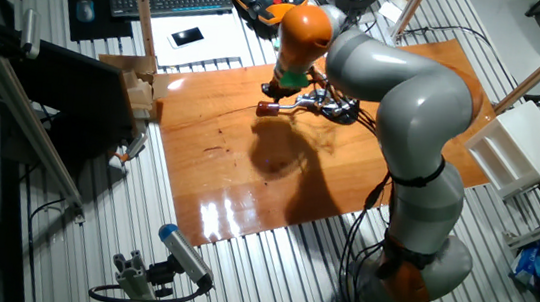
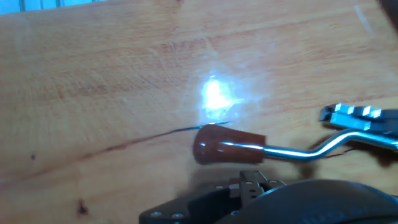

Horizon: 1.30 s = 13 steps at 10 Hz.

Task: Push down the lever

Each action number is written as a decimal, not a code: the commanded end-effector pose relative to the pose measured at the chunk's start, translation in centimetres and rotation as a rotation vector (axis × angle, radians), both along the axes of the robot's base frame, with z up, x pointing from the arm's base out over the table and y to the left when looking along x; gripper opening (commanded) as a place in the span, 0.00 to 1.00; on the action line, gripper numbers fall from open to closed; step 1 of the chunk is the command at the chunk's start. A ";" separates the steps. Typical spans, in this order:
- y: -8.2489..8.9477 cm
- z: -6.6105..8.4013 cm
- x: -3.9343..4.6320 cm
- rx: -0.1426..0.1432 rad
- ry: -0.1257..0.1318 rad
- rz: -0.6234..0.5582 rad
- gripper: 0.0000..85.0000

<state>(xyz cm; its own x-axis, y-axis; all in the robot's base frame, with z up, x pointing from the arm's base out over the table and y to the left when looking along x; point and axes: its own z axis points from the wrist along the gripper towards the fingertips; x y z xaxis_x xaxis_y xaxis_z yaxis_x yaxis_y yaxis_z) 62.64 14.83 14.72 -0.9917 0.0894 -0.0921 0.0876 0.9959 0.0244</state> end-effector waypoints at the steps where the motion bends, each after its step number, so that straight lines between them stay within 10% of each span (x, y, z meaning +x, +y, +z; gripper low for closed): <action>1: -0.2 0.7 -0.36 -0.012 0.000 0.009 0.00; 13: -4.2 6.4 -4.83 -0.060 0.021 0.126 0.00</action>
